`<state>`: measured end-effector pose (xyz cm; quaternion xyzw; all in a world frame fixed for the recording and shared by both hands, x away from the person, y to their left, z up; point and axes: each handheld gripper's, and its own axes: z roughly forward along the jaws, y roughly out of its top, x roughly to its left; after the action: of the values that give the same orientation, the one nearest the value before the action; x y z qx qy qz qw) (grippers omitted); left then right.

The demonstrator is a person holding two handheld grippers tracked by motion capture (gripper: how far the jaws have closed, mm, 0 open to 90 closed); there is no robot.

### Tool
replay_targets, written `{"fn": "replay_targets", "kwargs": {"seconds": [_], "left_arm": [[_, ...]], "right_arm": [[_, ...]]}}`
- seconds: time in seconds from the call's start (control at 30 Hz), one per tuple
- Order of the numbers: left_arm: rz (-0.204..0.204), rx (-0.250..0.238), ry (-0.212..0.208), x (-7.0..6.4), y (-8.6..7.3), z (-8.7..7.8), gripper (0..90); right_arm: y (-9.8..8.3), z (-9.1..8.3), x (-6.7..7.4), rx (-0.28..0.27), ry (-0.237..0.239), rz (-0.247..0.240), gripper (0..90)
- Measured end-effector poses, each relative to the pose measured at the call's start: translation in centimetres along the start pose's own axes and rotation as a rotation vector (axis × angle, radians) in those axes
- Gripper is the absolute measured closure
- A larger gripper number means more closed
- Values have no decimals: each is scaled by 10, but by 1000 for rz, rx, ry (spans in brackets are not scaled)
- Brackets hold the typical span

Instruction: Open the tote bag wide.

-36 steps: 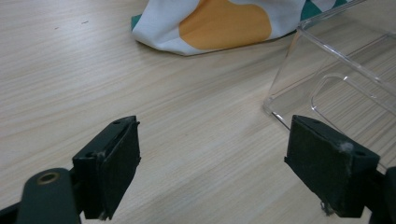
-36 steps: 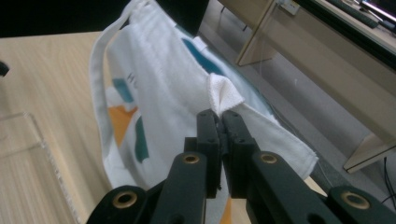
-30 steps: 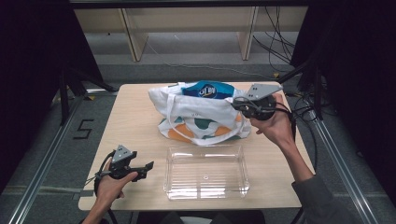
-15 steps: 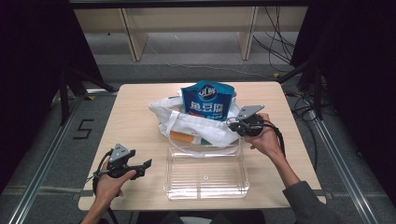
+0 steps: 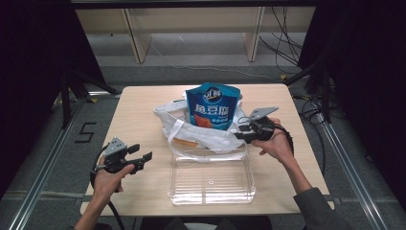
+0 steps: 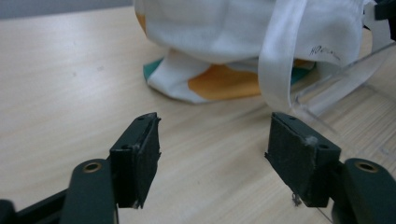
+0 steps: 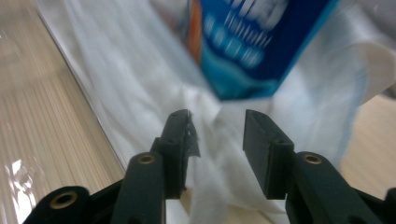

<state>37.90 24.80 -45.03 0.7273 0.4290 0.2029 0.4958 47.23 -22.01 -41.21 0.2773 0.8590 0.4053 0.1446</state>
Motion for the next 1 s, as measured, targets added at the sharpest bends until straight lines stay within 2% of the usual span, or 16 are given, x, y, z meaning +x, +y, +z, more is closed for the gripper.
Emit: {"fn": "replay_targets", "kwargs": {"seconds": [0.07,0.17,0.23,0.27,0.37,0.53,0.57,0.63,0.7,0.73,0.77,0.8,0.9,0.93,0.97,1.0], "left_arm": [[0,-12,-20,2,13,-1,403],[24,-28,-33,2,37,3,458],[36,-39,-63,2,54,10,556],[40,-43,-83,1,62,14,624],[62,-40,-120,-4,86,31,776],[95,-1,-126,-8,113,62,876],[101,10,-120,-8,116,69,885],[103,41,-117,-7,117,82,887],[90,57,-110,-6,113,96,887],[100,81,-111,-5,110,102,887],[125,114,-104,-3,108,107,881],[135,123,-95,-3,105,112,879],[121,142,-100,-1,100,124,885],[127,161,-99,0,98,126,887],[129,169,-97,1,97,129,889],[131,179,-98,1,95,132,890]], "right_arm": [[5,-14,-9,-53,-30,31,587],[7,-24,-27,-88,-75,108,583],[6,-20,-36,-31,-116,133,586],[5,-15,-42,-17,-154,105,591],[0,0,-53,12,-158,159,595],[-2,11,-61,20,-161,183,591],[-2,12,-63,17,-161,161,590],[-2,16,-64,-2,-161,179,584],[-1,17,-67,23,-149,176,570],[-1,21,-67,3,-162,182,559],[1,20,-67,34,-147,207,544],[1,22,-69,27,-140,203,546],[4,32,-72,-5,-126,201,567],[6,34,-73,3,-127,180,574],[9,36,-73,11,-103,194,575],[12,42,-71,-38,-95,190,595]]}}
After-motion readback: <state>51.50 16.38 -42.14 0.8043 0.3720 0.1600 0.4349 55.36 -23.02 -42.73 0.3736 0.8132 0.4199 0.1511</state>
